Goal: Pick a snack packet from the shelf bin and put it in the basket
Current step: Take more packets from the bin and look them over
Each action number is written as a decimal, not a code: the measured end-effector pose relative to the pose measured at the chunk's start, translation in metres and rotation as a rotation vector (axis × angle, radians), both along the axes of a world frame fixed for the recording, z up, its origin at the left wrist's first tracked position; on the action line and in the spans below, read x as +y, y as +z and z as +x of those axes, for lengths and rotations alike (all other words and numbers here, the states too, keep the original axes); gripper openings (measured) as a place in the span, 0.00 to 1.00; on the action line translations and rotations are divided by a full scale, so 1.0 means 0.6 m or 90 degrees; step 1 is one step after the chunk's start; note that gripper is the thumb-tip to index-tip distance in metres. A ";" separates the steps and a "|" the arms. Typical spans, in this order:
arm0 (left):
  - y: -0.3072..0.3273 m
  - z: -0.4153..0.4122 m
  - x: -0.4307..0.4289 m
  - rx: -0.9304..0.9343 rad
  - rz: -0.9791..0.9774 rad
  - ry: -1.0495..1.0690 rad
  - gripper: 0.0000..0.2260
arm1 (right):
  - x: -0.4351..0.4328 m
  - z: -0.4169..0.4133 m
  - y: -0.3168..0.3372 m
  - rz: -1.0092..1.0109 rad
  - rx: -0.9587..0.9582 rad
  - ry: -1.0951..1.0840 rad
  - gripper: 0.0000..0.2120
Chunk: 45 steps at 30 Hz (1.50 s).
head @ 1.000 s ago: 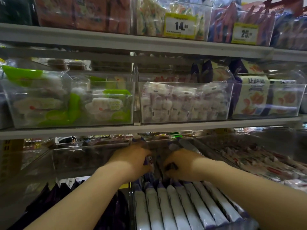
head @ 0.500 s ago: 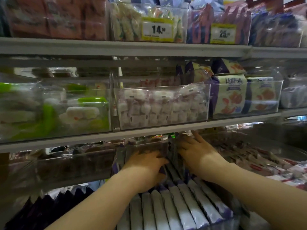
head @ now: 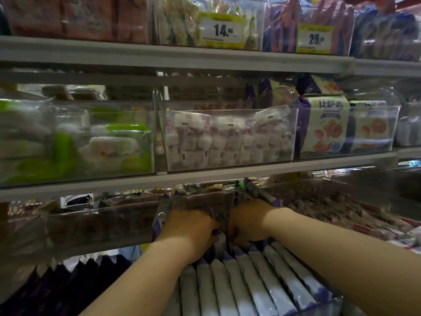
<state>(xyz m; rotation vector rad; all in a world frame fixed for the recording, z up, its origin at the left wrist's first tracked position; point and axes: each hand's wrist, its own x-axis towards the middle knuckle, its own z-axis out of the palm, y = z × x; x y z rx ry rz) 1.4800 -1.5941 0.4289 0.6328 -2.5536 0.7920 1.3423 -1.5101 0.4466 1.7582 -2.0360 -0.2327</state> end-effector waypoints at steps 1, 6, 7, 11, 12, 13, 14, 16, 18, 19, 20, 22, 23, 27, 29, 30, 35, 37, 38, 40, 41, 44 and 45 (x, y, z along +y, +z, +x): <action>-0.001 0.000 0.000 -0.001 0.004 0.001 0.15 | -0.005 -0.001 -0.001 -0.012 0.001 -0.001 0.14; 0.000 0.003 -0.001 0.004 0.023 0.004 0.15 | -0.025 0.002 -0.005 -0.021 0.028 -0.020 0.17; 0.000 0.004 -0.001 0.004 0.027 0.003 0.15 | -0.025 0.004 -0.003 -0.021 0.024 -0.021 0.21; 0.000 0.007 0.000 0.008 0.034 -0.005 0.14 | -0.029 0.016 0.000 -0.018 0.014 -0.016 0.25; 0.001 0.008 -0.001 0.006 0.039 -0.006 0.14 | -0.032 0.015 -0.001 0.004 0.013 -0.031 0.22; 0.001 0.009 -0.001 0.003 0.046 -0.007 0.14 | -0.035 0.013 -0.003 0.042 0.020 -0.054 0.17; 0.001 0.009 -0.002 0.002 0.051 -0.009 0.14 | -0.036 0.010 -0.006 0.079 0.029 -0.069 0.13; 0.000 0.009 -0.003 0.005 0.055 -0.014 0.14 | -0.032 0.008 -0.009 0.107 0.030 -0.056 0.09; 0.000 0.008 -0.004 0.012 0.057 -0.018 0.14 | -0.023 0.005 -0.011 0.081 -0.012 -0.033 0.10; 0.000 0.008 -0.004 0.014 0.060 -0.018 0.14 | -0.019 0.004 -0.009 0.056 -0.041 -0.023 0.11; 0.000 0.008 -0.004 0.015 0.062 -0.020 0.14 | -0.014 0.002 -0.007 0.024 -0.064 -0.007 0.11; 0.000 0.007 -0.005 0.009 0.062 -0.016 0.14 | -0.010 -0.002 -0.002 -0.061 -0.090 0.035 0.11; 0.000 0.007 -0.005 0.005 0.059 -0.010 0.14 | -0.009 -0.004 0.000 -0.116 -0.101 0.057 0.11; 0.001 0.003 -0.002 -0.008 0.037 0.008 0.14 | -0.008 -0.004 -0.007 -0.278 -0.090 0.045 0.09; 0.001 0.002 0.000 -0.019 0.023 0.019 0.14 | 0.001 0.000 -0.017 -0.353 -0.129 0.032 0.08; 0.000 0.001 0.001 -0.027 0.015 0.024 0.14 | 0.010 0.002 -0.021 -0.394 -0.152 0.032 0.08; -0.003 0.000 0.014 -0.016 -0.050 0.023 0.15 | 0.070 0.003 -0.043 -0.618 -0.235 0.156 0.06; 0.002 0.004 0.029 -0.019 -0.058 0.031 0.17 | 0.097 0.009 -0.053 -0.656 -0.289 0.188 0.04; 0.004 0.007 0.037 -0.022 -0.059 0.031 0.18 | 0.112 0.013 -0.059 -0.677 -0.304 0.204 0.04; 0.003 0.020 0.056 0.008 -0.050 0.002 0.17 | 0.143 0.025 -0.070 -0.717 -0.315 0.223 0.06; 0.001 0.030 0.067 0.051 -0.031 -0.026 0.16 | 0.158 0.031 -0.078 -0.734 -0.320 0.227 0.05; -0.009 0.069 0.106 0.239 0.109 -0.118 0.10 | 0.204 0.057 -0.104 -0.800 -0.340 0.234 0.02; -0.016 0.081 0.122 0.293 0.180 -0.143 0.11 | 0.220 0.068 -0.114 -0.824 -0.348 0.240 0.02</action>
